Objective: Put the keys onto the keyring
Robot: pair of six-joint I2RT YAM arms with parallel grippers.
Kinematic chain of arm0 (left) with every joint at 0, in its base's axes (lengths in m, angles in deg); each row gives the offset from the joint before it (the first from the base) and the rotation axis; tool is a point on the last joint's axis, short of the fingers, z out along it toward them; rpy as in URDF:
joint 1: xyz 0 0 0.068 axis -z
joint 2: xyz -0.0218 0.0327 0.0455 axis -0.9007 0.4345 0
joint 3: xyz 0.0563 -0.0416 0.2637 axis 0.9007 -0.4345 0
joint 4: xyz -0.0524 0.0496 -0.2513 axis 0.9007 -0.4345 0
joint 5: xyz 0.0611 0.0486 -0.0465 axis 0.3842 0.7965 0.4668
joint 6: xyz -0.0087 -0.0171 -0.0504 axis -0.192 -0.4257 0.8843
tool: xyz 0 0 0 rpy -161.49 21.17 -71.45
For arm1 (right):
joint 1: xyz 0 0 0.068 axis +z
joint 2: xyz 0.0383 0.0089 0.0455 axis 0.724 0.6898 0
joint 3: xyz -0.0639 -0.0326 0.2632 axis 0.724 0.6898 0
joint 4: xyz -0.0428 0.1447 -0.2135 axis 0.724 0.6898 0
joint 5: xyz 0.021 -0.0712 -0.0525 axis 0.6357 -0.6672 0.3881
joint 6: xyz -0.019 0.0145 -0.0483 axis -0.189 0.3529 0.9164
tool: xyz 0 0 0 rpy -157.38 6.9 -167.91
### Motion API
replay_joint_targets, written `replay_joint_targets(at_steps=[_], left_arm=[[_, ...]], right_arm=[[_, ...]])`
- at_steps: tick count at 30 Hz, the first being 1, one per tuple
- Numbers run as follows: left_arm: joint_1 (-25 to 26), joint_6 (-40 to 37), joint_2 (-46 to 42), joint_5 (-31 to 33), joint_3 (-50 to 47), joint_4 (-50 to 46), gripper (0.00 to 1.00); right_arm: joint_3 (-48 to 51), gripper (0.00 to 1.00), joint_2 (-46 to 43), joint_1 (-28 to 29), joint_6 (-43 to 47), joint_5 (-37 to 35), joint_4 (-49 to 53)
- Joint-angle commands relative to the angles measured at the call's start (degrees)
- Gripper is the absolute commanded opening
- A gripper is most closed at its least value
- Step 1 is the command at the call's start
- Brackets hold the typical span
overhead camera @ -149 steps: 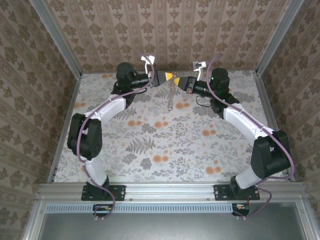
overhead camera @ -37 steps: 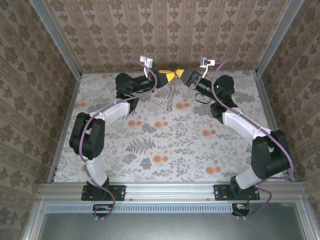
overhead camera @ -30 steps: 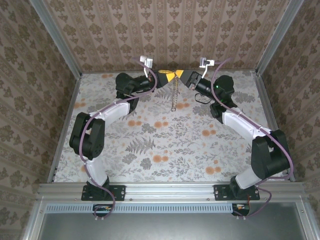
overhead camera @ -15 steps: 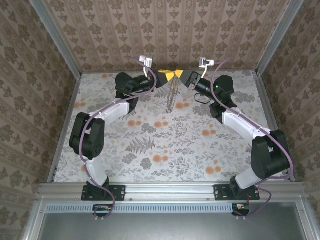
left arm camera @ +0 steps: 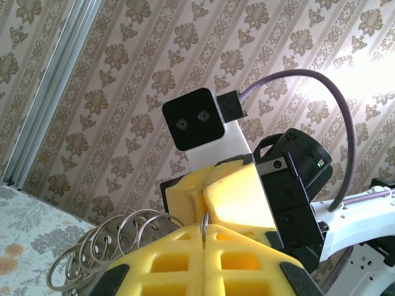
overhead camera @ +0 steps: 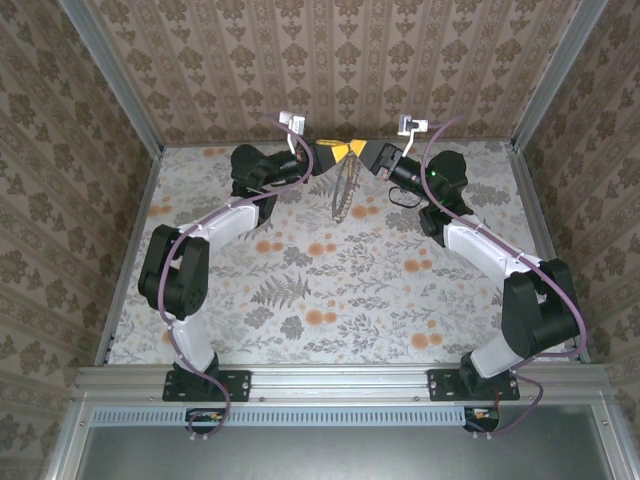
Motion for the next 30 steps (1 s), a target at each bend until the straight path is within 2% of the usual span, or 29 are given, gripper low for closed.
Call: replay_joint_targets(at_steps=[1,8,9,14,15,19,24,28,30], left_arm=[[0.8,-2.0,-3.2,0.1,1.7,2.1,0.0],[0.5,-2.5,-3.5,0.5,1.9,0.3,0.02],[0.3,-2.4,-3.6,0.4,1.8,0.1,0.08],[-1.1,-2.3,-4.7,-0.5,0.9,-0.7,0.25],[-3.1,-2.3,-5.0,-0.7,0.6,-0.8,0.28],[-5.1,-3.3,-6.2,-2.7,0.6,-3.3,0.33],[-6.5,-8.0,-6.9,-8.1,3.6,-12.4,0.38],[-7.8,-12.3,-7.0,-13.4,7.0,-21.0,0.4],[-7.8,-17.2,-7.4,-15.6,8.8,-27.9,0.41]], right_arm=[[-0.3,0.0,0.6,1.7,0.7,1.8,0.0],[-1.0,0.0,0.0,1.3,3.7,1.4,3.4],[-1.8,0.0,-0.2,1.0,4.8,2.0,5.1],[-6.4,0.0,-0.2,-0.7,10.5,5.4,14.6],[-7.3,0.0,-0.1,-1.0,11.5,6.0,16.1],[-11.2,0.0,0.5,-1.9,16.6,9.0,23.3],[-16.2,0.0,1.8,-2.1,24.5,13.5,33.1],[-23.1,0.0,3.1,-2.4,36.3,16.8,48.4],[-26.3,0.0,3.9,-2.7,41.5,17.8,54.9]])
